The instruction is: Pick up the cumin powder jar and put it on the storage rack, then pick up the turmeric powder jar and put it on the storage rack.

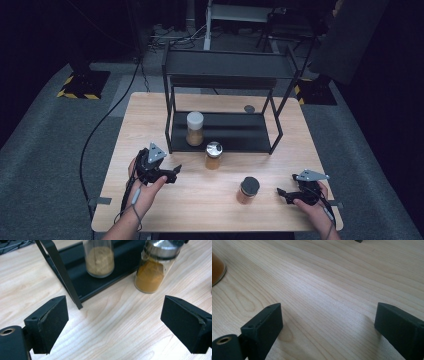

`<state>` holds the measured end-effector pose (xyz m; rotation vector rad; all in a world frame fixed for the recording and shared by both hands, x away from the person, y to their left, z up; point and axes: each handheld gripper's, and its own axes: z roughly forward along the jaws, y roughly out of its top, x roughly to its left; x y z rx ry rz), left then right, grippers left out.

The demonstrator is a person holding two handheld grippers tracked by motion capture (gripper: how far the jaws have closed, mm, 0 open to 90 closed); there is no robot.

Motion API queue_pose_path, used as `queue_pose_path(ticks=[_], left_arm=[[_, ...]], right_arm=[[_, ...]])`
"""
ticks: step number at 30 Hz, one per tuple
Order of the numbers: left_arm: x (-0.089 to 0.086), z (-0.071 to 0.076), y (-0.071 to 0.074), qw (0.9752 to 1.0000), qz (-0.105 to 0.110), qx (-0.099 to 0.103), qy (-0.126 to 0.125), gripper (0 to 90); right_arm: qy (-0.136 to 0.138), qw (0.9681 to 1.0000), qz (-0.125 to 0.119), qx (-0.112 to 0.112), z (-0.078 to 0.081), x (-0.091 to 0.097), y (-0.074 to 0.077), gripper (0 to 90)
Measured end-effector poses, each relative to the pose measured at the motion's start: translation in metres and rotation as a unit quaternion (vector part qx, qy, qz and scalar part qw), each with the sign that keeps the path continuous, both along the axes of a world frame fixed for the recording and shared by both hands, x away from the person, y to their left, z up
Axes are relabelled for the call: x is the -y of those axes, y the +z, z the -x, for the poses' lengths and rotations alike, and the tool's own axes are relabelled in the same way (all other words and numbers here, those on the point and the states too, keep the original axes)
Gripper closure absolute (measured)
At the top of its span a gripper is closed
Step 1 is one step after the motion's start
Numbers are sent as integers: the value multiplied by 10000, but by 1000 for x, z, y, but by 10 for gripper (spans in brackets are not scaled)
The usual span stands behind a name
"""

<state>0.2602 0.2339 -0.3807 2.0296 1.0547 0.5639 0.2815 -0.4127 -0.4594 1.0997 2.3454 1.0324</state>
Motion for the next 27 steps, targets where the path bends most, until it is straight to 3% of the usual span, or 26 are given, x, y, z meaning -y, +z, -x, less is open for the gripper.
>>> queue_pose_path(ticks=[8, 27], left_arm=[[1, 3, -19, 9999, 27, -167, 0, 73], [6, 11, -53, 9990, -180, -411, 31, 73]], right_arm=[[2, 10000, 3, 2, 0, 0, 0, 84], [1, 10000, 4, 1, 0, 0, 0, 83]])
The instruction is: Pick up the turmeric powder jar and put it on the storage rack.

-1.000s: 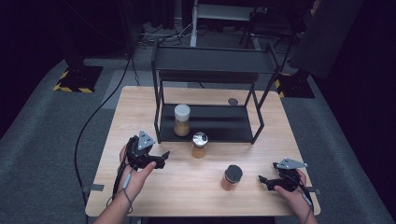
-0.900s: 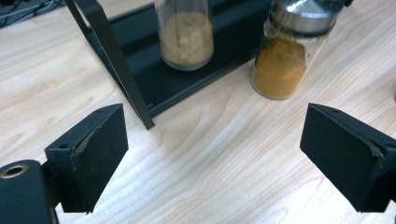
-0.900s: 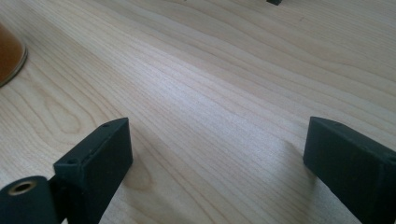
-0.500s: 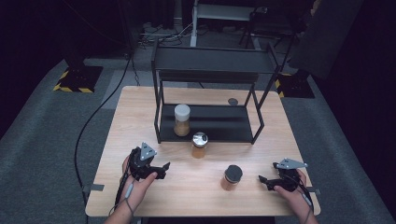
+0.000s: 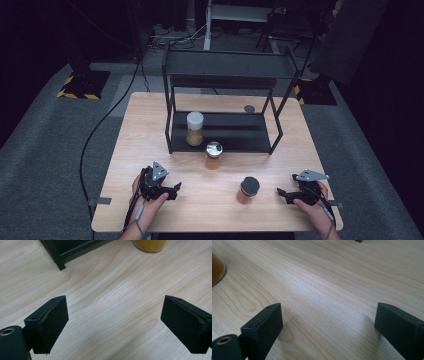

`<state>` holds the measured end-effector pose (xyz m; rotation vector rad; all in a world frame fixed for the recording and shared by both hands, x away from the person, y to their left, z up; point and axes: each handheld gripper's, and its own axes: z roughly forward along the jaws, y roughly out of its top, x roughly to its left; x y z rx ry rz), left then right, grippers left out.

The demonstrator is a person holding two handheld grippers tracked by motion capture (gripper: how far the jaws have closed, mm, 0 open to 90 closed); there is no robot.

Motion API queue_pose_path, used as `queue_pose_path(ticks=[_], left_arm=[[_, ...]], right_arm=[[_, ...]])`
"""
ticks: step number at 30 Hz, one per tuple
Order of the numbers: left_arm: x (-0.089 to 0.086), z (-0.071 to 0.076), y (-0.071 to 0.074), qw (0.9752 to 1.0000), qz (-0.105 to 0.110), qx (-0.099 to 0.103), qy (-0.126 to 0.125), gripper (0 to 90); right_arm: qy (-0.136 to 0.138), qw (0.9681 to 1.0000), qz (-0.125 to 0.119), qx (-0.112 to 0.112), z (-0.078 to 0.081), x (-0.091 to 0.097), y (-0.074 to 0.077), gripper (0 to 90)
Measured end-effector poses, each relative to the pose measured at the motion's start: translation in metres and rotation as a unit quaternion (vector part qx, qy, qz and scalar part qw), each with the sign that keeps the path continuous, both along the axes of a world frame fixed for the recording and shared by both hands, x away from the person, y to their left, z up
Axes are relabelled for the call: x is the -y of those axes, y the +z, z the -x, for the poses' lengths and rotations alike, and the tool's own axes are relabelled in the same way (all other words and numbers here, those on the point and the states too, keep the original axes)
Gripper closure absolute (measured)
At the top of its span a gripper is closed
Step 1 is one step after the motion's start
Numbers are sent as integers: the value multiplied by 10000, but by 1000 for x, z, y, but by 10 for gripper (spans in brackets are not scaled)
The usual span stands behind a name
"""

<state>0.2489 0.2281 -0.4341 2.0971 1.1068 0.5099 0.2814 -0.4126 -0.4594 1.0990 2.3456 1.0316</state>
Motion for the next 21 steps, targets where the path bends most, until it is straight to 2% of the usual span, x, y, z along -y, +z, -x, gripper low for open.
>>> queue_pose_path(ticks=[4, 14, 17, 21], left_arm=[[3, 1, -5, 9999, -115, -35, -26, 73], [3, -1, -17, 9996, -147, -247, -28, 73], [0, -2, -20, 9996, -42, -269, -24, 68], [-1, -2, -21, 9996, -47, -267, -23, 52]], right_arm=[[-4, 10000, -2, -3, 0, 0, 0, 83], [-4, 10000, -2, -3, 0, 0, 0, 84], [-3, 10000, -1, -3, 0, 0, 0, 83], [-3, 10000, -1, -5, 0, 0, 0, 83]])
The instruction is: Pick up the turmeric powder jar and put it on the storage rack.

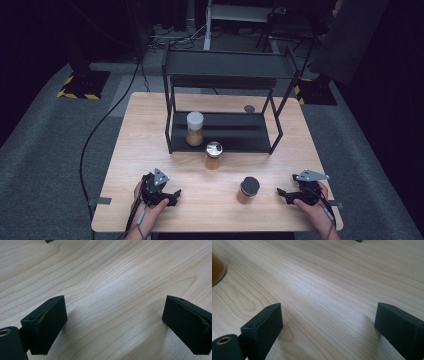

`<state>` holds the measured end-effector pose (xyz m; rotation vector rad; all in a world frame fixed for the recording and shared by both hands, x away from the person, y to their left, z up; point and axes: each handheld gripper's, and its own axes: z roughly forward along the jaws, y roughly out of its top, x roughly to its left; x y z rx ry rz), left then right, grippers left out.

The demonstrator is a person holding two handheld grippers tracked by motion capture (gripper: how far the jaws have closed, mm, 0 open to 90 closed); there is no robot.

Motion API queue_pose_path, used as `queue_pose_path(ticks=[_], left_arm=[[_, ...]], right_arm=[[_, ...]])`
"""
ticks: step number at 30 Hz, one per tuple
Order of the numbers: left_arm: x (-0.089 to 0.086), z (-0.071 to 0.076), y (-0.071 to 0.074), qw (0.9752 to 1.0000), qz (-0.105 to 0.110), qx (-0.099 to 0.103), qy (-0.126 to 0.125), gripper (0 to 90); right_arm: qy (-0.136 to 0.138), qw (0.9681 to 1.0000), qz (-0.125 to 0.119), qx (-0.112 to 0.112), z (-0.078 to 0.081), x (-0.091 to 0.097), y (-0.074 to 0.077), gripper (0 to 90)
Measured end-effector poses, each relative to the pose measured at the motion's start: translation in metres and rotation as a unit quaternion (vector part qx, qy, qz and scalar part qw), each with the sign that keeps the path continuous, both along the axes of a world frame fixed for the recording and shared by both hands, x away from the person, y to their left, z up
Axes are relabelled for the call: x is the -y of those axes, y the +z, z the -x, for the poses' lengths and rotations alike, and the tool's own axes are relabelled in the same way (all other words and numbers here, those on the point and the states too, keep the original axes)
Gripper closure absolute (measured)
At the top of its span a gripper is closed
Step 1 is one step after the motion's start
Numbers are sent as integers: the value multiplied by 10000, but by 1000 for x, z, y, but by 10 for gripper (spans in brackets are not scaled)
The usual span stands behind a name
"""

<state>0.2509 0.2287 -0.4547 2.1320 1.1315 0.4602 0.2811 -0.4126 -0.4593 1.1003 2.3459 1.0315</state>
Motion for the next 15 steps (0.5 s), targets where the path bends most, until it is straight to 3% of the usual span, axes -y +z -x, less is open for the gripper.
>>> queue_pose_path(ticks=[7, 11, 15], left_arm=[[0, -3, 0, 10000, -15, -39, 7, 19], [-1, -5, 0, 10000, -21, -56, -34, 1], [-1, -5, 0, 10000, -26, -55, -32, 1]], right_arm=[[-50, 10000, -22, -15, -1, 0, 0, 84], [-123, 9993, -333, -66, -4, 7, 0, 85], [-64, 9992, -386, 48, -7, 6, 8, 85]])
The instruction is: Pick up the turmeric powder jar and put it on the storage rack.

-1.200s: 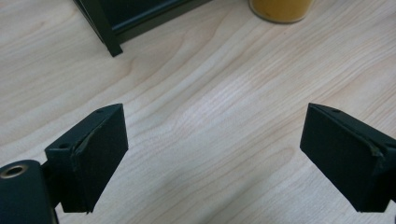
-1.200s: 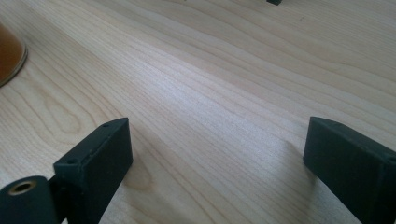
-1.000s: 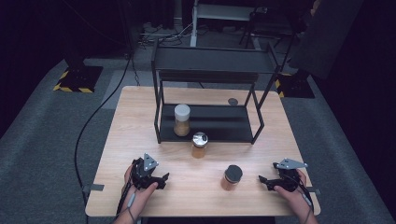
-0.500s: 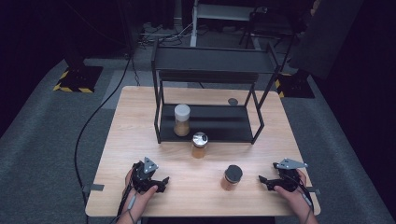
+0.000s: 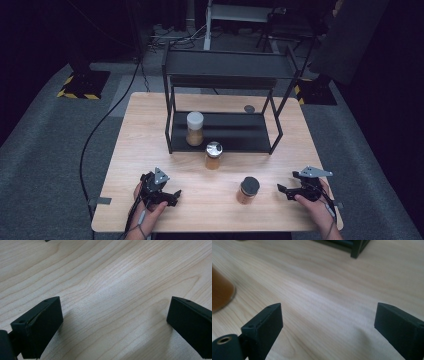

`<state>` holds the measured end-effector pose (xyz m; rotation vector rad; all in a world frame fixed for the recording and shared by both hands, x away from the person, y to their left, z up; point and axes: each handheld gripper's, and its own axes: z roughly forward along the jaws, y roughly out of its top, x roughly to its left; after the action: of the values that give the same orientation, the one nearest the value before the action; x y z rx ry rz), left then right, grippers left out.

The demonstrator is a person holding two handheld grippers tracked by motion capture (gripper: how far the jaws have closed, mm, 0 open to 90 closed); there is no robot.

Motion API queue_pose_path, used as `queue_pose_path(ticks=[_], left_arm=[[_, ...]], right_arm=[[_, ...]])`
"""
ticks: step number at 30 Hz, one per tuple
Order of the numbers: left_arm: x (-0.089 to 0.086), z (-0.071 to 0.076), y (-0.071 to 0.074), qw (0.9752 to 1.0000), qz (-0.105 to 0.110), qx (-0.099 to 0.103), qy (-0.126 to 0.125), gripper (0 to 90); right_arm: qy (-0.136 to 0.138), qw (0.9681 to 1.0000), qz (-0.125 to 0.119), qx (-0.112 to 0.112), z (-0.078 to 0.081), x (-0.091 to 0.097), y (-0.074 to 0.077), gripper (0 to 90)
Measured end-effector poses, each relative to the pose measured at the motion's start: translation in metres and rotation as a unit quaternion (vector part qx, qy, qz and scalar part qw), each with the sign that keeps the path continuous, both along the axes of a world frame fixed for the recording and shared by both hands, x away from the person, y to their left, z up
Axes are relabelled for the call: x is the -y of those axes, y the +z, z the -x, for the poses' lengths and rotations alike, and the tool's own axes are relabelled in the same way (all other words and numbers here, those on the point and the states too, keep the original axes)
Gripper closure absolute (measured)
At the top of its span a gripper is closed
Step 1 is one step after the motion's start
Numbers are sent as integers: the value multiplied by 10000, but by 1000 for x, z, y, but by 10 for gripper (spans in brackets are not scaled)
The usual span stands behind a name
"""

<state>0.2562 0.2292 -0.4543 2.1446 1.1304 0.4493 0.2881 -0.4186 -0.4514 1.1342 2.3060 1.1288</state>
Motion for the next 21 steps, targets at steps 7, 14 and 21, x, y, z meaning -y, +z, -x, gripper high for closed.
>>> queue_pose_path(ticks=[7, 14, 21], left_arm=[[-1, -1, 0, 10000, 4, -2, -31, 2], [-1, -1, 0, 10000, 0, -3, -31, 1], [-1, -1, 0, 10000, 0, -3, -32, 1]], right_arm=[[244, 9994, 0, 251, -9, -14, 26, 85], [474, 9981, -205, 338, -24, -24, 49, 87], [697, 9966, -117, 412, -35, -41, 66, 87]])
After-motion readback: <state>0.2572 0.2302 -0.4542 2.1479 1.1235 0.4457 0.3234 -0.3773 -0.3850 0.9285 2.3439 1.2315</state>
